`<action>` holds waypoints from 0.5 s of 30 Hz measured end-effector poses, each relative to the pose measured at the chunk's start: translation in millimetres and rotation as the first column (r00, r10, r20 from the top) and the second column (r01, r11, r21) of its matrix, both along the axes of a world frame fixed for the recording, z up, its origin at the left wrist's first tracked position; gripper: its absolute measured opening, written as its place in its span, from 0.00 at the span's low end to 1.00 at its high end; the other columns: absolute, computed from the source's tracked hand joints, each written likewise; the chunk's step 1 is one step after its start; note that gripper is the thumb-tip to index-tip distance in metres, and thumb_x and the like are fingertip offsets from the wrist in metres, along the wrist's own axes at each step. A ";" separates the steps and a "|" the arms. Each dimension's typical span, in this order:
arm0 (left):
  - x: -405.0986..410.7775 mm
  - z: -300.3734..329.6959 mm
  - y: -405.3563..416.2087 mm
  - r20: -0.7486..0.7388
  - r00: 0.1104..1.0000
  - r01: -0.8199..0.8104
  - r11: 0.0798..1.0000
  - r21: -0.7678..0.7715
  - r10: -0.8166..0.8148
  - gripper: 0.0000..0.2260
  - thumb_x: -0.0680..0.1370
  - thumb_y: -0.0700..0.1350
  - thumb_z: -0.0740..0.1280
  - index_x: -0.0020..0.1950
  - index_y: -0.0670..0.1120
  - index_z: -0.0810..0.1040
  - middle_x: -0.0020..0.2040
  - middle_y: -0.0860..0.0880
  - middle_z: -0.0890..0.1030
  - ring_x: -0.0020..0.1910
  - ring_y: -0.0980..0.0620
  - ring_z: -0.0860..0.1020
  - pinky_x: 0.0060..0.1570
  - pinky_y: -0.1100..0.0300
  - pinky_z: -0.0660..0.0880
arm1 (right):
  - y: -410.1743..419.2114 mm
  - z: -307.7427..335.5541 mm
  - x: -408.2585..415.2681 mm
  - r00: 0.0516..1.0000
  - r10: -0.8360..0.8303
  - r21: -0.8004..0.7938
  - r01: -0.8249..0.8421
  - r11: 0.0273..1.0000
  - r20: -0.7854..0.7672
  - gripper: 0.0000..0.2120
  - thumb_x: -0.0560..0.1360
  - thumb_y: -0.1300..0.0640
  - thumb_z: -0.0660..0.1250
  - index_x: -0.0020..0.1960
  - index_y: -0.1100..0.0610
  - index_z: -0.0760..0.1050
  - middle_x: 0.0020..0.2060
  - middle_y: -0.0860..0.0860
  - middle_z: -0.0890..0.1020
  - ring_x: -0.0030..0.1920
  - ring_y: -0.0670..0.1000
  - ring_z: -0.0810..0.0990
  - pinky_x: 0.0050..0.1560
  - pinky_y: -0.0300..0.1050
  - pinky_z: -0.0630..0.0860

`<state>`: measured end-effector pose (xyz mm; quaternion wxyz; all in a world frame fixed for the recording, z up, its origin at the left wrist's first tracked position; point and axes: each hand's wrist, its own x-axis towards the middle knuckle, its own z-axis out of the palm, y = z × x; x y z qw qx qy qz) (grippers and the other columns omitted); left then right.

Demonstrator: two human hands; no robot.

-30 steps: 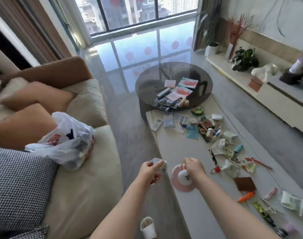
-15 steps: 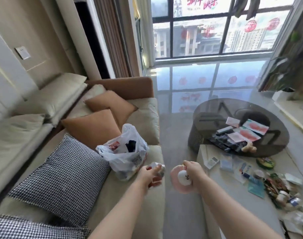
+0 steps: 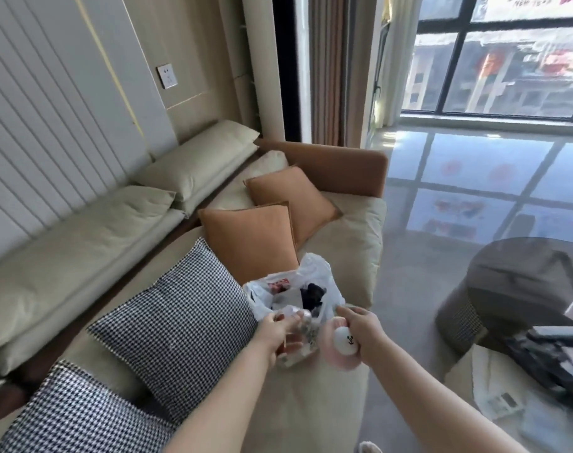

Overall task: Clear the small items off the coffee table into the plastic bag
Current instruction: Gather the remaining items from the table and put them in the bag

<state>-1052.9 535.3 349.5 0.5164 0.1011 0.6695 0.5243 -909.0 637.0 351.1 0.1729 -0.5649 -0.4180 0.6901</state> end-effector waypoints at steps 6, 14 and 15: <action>-36.2 -13.7 65.5 0.057 0.980 -0.188 0.981 -0.051 0.191 0.19 0.73 0.45 0.73 0.60 0.45 0.70 0.46 0.42 0.82 0.36 0.48 0.82 0.33 0.56 0.79 | 81.0 -18.1 -48.5 0.991 0.119 -0.002 -0.119 0.993 0.054 0.06 0.73 0.56 0.70 0.37 0.53 0.79 0.19 0.46 0.77 0.18 0.45 0.75 0.19 0.33 0.71; -71.5 -61.7 121.1 0.117 0.913 -0.368 0.912 -0.183 0.392 0.16 0.71 0.43 0.75 0.52 0.51 0.70 0.46 0.40 0.82 0.37 0.46 0.81 0.36 0.55 0.80 | 145.5 -73.4 -105.2 0.958 0.185 -0.082 -0.170 0.982 0.220 0.13 0.76 0.54 0.61 0.42 0.62 0.76 0.37 0.58 0.79 0.41 0.58 0.79 0.48 0.52 0.77; -76.6 -67.8 126.4 0.125 0.908 -0.372 0.907 -0.199 0.400 0.16 0.72 0.43 0.74 0.52 0.50 0.70 0.46 0.40 0.82 0.36 0.46 0.81 0.36 0.55 0.80 | 147.5 -81.1 -112.4 0.950 0.198 -0.097 -0.180 0.979 0.240 0.14 0.77 0.53 0.59 0.40 0.61 0.75 0.39 0.59 0.80 0.44 0.59 0.80 0.51 0.54 0.77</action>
